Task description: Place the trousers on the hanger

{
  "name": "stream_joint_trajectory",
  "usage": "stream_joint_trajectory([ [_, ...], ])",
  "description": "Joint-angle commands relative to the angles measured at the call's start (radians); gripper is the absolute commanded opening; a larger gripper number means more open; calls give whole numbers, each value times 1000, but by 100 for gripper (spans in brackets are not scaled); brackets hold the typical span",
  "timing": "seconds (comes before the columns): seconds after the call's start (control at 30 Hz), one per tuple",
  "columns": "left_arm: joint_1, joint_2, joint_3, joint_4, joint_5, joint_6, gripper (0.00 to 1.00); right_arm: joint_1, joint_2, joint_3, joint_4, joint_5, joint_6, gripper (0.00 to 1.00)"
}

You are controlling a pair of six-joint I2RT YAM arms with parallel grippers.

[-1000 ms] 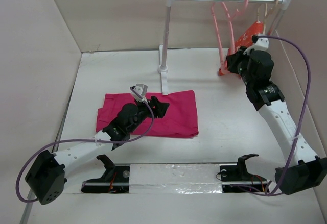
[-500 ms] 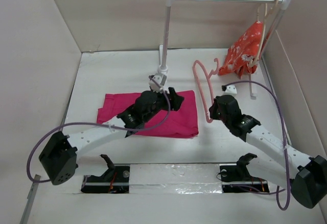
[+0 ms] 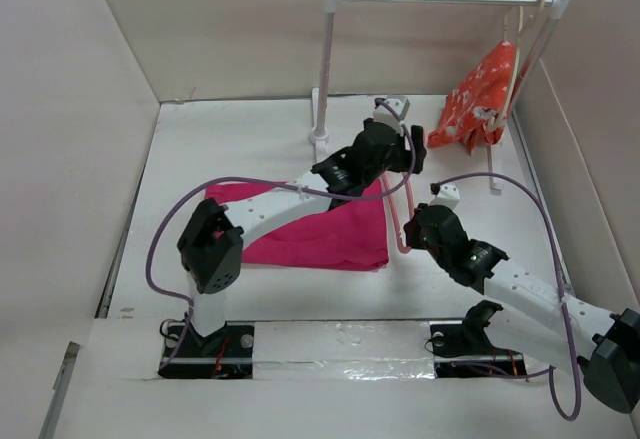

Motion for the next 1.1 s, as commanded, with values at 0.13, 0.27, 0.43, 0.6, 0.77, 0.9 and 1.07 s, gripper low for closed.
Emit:
stream_joint_trajectory([
  [0.13, -34, 176, 275, -142, -47, 43, 71, 19, -34, -6, 15, 22, 19, 0],
  [0.27, -73, 222, 335, -167, -62, 57, 71, 28, -45, -12, 15, 21, 25, 0],
  [0.43, -82, 262, 387, -199, -219, 69, 63, 37, -52, -6, -2, 25, 29, 0],
  [0.6, -82, 294, 419, -207, -275, 97, 46, 46, -54, -6, -9, 31, 39, 0],
  [0.77, -82, 294, 401, -210, -289, 96, 7, 46, -60, -3, -20, 42, 51, 0],
  [0.9, -82, 201, 225, -120, -298, 63, 0, 56, -66, -1, -34, 54, 59, 19],
  [1.07, -82, 17, -28, 93, -242, -71, 0, 56, -115, 20, -77, 76, 66, 54],
])
